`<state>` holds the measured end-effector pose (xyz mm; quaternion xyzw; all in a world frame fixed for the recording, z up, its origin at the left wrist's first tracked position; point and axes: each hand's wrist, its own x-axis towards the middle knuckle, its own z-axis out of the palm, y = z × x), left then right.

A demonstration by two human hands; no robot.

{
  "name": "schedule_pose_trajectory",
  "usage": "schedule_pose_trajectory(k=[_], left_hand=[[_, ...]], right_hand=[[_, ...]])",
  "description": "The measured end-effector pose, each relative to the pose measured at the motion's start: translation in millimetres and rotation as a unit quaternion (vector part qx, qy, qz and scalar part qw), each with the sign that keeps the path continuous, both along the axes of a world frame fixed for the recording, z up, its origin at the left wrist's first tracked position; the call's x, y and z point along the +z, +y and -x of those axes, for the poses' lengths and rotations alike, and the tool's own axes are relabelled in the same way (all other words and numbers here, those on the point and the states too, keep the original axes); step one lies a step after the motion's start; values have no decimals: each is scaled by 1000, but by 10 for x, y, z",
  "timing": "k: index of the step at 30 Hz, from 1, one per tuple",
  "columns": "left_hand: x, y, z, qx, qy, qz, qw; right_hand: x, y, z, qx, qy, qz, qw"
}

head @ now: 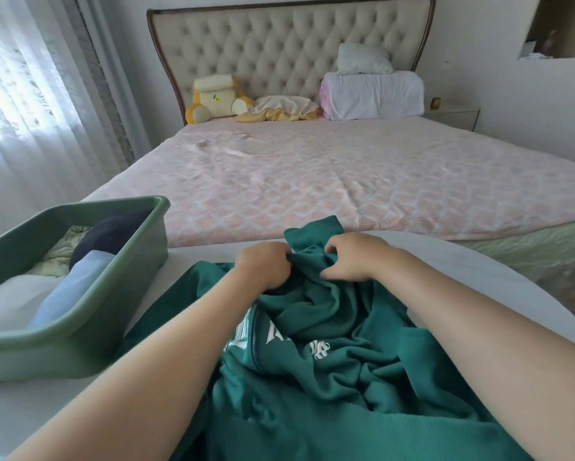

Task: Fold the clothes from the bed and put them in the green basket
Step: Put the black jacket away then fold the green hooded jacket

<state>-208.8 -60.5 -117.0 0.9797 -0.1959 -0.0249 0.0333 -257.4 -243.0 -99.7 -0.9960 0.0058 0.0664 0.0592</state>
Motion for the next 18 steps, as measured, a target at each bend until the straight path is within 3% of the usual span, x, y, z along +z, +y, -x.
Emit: schedule_pose_trajectory(k=[4, 6, 8, 10, 11, 12, 13, 14, 16, 18], left_hand=[[239, 281, -398, 100, 4, 178, 979], [362, 313, -546, 167, 50, 321, 931], [469, 292, -666, 250, 99, 487, 831], [579, 255, -731, 301, 142, 637, 695], [621, 254, -784, 294, 128, 674, 666], [657, 258, -845, 280, 106, 691, 658], [677, 274, -907, 269, 85, 690, 666], [679, 319, -965, 267, 66, 663, 697], [626, 383, -1057, 274, 40, 537, 797], [469, 355, -1051, 215, 47, 441, 870]], right_hand=[[118, 39, -276, -19, 73, -62, 995], [108, 88, -408, -29, 74, -118, 990], [58, 154, -554, -60, 26, -230, 971], [29, 243, -685, -103, -34, -395, 912], [27, 278, -755, -101, -63, -478, 870], [36, 295, -817, -80, -83, -538, 835], [40, 298, -863, -49, -89, -576, 811], [16, 287, -909, -14, -84, -589, 804], [-38, 260, -913, 44, -58, -533, 843], [-149, 182, -888, 51, -46, -408, 910]])
